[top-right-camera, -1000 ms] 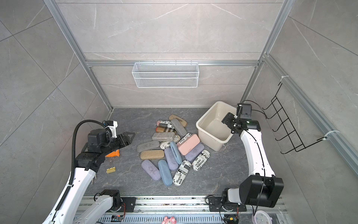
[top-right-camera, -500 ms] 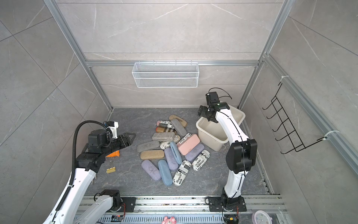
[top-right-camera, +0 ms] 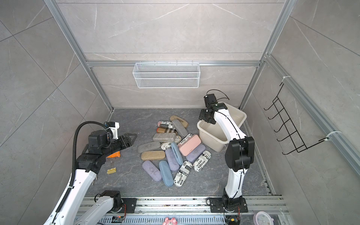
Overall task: Put the glasses cases into the storage boxes
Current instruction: Place the storage box at the corner of the board.
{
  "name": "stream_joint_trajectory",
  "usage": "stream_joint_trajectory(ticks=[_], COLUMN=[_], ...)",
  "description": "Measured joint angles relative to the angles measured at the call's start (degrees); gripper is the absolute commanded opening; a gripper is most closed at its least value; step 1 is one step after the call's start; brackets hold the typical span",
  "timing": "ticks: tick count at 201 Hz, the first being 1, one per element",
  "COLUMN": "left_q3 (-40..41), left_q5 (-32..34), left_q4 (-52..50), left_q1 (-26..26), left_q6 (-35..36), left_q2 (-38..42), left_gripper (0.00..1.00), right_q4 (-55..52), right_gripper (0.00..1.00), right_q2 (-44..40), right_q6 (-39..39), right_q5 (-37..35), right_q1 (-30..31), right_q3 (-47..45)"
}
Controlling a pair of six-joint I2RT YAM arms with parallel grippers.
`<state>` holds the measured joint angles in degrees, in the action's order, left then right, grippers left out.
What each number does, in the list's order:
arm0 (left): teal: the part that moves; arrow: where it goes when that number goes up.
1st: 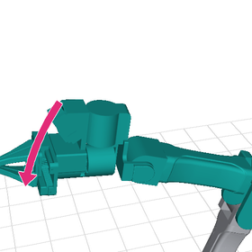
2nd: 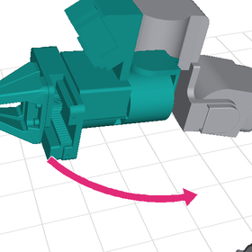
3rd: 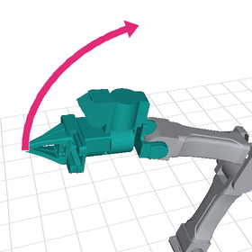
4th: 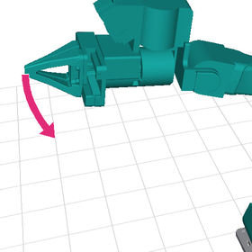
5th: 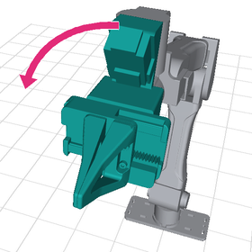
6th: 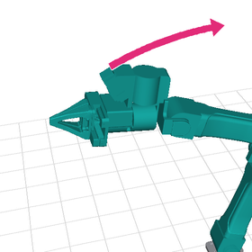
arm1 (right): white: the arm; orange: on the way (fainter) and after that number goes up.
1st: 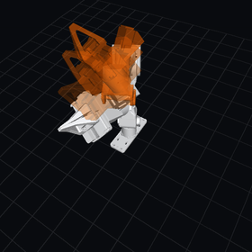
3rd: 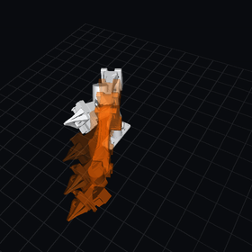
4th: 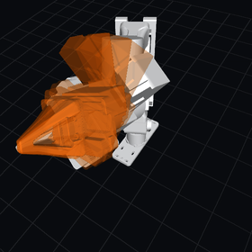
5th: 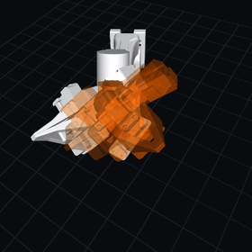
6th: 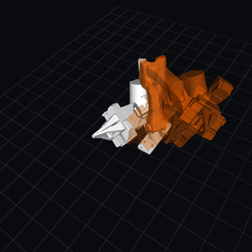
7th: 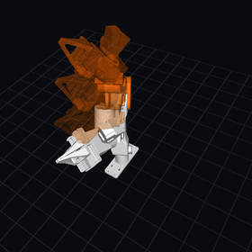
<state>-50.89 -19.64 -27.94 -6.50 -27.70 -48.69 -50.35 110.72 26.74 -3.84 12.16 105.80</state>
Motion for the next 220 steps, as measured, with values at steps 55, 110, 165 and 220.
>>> stream_joint_trajectory(ticks=[55, 110, 165, 220], left_q3=[0.0, 0.1, 0.1, 0.1], left_q5=[0.0, 0.0, -0.2, -1.5], left_q4=[0.2, 0.2, 0.2, 1.0], left_q1=[0.0, 0.0, 0.0, 0.0], left_q6=[-0.2, -0.3, -0.4, -1.0], left_q2=[0.0, 0.0, 0.0, -1.2], left_gripper=[0.73, 0.73, 0.73, 0.72], right_q4=[-0.5, -0.5, -0.3, 0.7], right_gripper=[0.52, 0.25, 0.13, 0.17], right_q2=[2.7, 4.5, -0.1, -13.2], right_q6=[0.3, 0.4, -4.7, -9.9], right_q5=[-2.0, -4.5, -6.5, -4.1], right_q1=[1.7, 2.1, 2.7, 2.8], right_q3=[4.7, 2.2, -4.0, -20.1])
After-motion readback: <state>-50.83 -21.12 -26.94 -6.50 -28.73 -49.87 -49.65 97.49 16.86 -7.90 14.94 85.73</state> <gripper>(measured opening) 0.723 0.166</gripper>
